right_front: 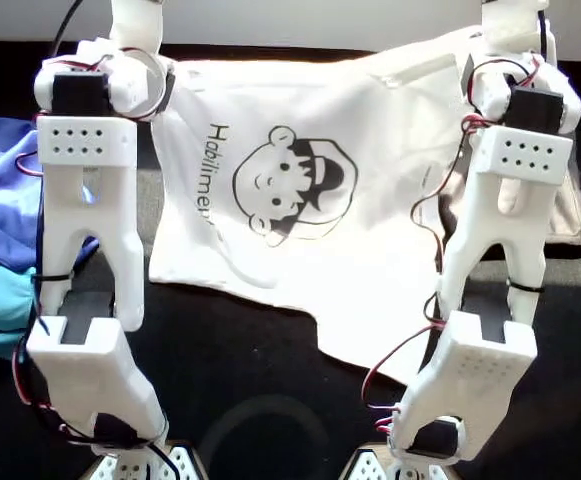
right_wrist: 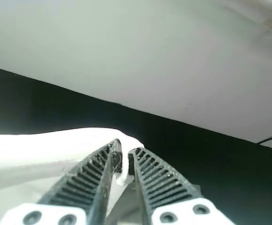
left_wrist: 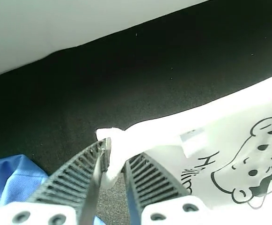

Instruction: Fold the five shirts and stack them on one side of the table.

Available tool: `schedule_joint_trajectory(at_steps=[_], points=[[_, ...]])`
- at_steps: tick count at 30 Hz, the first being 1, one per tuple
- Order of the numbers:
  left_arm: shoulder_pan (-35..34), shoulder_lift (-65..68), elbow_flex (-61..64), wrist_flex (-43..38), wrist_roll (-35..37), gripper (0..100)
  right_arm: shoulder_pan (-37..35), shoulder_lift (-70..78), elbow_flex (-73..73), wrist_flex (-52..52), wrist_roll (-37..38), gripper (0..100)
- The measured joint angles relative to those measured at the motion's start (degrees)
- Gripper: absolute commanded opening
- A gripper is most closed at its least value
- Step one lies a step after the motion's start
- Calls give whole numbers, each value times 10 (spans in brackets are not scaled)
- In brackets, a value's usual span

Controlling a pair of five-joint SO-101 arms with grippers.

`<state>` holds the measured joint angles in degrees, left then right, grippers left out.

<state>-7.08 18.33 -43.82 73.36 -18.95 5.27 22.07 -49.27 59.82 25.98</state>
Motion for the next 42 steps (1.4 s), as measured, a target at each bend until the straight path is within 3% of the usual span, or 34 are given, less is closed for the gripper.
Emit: schedule_joint_trajectory(at_steps=[7, 16, 22, 27, 34, 42], points=[[0, 107, -110, 2, 0, 8, 0, 34, -1, -1, 0, 6], [0, 241, -117, 15, 0, 9, 0, 120, 0, 24, 0, 6], [0, 283, -117, 23, 0, 9, 0, 158, 0, 110, 0, 6], [0, 284, -145, 94, -1, 9, 1, 156, 0, 193, 0, 6], [0, 284, -174, 255, -76, 9, 1, 105, -1, 315, 0, 6], [0, 284, -108, 275, -84, 9, 18, 90, -1, 404, 0, 6]])
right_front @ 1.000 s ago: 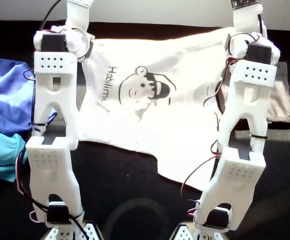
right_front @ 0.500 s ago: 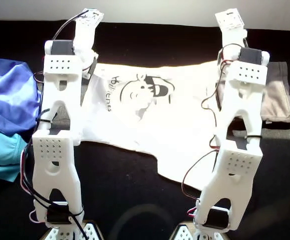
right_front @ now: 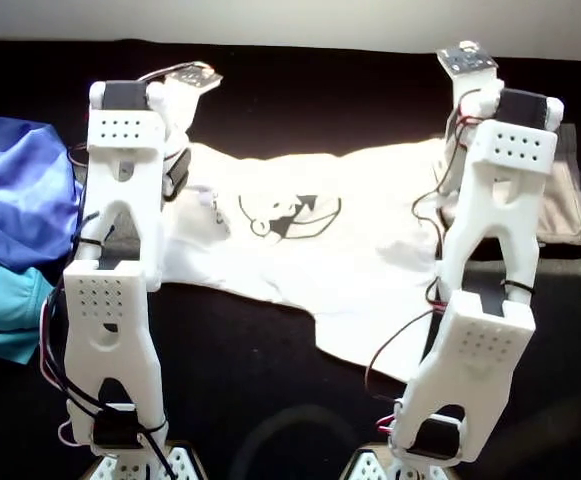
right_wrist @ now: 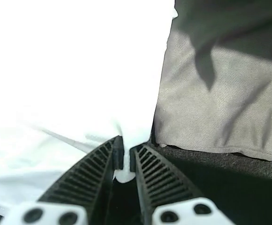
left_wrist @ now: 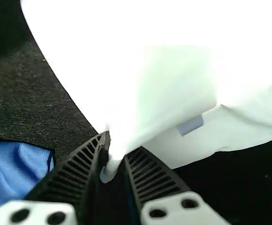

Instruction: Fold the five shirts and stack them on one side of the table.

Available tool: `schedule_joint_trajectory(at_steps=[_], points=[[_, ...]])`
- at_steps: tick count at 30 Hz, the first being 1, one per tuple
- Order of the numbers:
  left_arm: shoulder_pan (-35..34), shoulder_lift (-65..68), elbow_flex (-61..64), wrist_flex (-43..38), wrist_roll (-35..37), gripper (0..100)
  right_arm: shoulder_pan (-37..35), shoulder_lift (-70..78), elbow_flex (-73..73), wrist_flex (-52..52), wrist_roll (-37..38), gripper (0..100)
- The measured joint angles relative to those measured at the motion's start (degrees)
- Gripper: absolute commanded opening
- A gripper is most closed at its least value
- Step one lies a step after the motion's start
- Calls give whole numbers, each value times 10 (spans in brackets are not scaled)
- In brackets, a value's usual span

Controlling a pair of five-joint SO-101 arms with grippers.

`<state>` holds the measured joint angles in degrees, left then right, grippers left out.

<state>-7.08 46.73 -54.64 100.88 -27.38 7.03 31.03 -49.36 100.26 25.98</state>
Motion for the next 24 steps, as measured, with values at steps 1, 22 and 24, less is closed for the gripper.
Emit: schedule_joint_trajectory(at_steps=[1, 22, 24], points=[[0, 0, 12, 0, 3, 9, 6, 0, 2, 1, 0, 6], [17, -135, 313, -3, 18, 9, 40, -519, 740, -160, 1, 6], [17, -135, 327, -6, 18, 9, 42, -554, 769, -154, 1, 6]])
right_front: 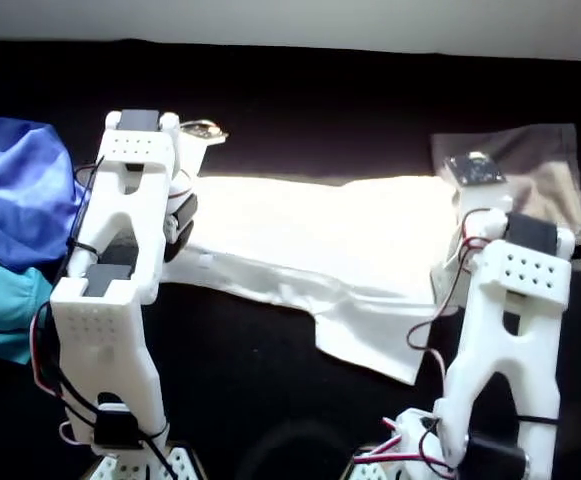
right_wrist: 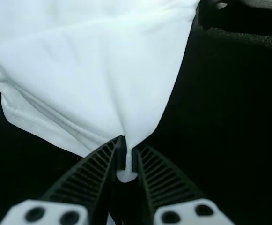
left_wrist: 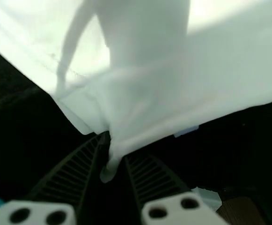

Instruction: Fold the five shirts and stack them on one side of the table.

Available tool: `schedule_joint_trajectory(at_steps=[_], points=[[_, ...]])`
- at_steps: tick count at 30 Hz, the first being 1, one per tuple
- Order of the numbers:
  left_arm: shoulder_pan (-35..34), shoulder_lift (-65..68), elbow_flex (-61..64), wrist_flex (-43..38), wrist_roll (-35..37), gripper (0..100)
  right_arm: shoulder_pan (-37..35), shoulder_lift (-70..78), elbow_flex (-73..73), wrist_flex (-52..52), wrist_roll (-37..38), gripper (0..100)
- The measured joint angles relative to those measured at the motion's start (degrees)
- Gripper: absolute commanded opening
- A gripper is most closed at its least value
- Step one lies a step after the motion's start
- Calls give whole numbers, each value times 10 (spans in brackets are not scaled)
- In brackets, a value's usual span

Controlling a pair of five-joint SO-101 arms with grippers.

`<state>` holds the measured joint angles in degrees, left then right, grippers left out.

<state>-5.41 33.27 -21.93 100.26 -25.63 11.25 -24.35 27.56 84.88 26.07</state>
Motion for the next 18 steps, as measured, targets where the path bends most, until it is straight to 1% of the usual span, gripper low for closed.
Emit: schedule_joint_trajectory(at_steps=[5, 9, 13, 18], points=[[0, 0, 33, -14, 0, 9, 0, -65, 66, 18, 2, 6], [-10, -24, 40, -16, 0, 9, 0, -105, 100, 18, 28, 6], [-19, -35, 45, -37, 0, 9, -1, -133, 140, 15, 34, 6], [-19, -35, 86, -84, 0, 9, -47, -141, 244, -35, 35, 6]])
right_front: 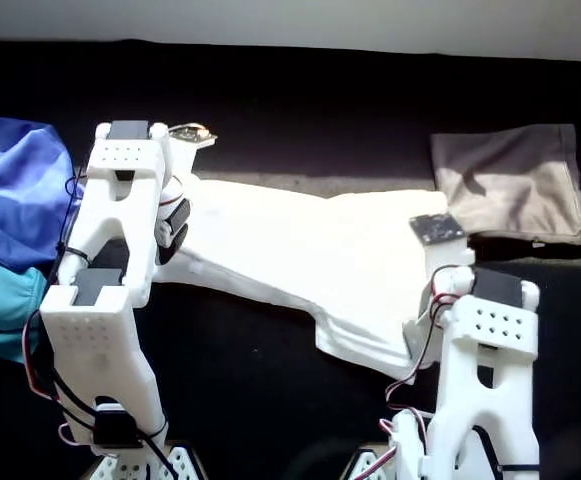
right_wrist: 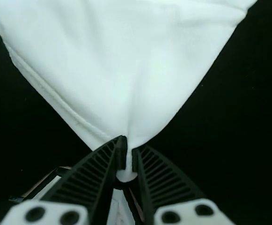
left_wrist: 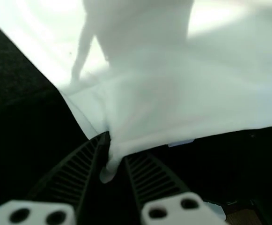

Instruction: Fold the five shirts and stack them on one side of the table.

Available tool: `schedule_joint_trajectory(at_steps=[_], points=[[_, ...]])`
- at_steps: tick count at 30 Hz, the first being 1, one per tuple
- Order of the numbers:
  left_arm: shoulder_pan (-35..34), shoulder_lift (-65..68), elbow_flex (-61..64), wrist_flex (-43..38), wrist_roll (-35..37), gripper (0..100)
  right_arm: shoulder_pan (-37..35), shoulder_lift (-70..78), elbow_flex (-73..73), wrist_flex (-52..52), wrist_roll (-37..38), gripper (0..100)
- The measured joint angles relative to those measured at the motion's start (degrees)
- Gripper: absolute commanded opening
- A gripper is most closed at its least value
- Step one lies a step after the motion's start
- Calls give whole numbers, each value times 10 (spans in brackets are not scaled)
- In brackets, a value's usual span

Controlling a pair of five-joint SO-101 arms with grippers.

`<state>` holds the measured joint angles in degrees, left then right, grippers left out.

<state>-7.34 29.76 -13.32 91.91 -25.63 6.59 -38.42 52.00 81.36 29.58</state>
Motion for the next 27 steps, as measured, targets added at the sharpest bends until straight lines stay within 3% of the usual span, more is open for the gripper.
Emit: schedule_joint_trajectory(at_steps=[7, 17, 20, 24, 27], points=[[0, 25, 40, -55, 0, 9, -14, 0, 88, -87, 0, 6], [0, 40, 40, -69, 1, 11, -15, 0, 92, -92, 0, 8], [0, 41, 39, -69, 1, 56, -15, 0, 92, -85, 0, 12], [-4, 43, 39, -69, 1, 164, -15, -2, 95, -84, 0, 120], [-13, 44, 36, -68, 1, 174, -15, -3, 95, -69, 0, 194]])
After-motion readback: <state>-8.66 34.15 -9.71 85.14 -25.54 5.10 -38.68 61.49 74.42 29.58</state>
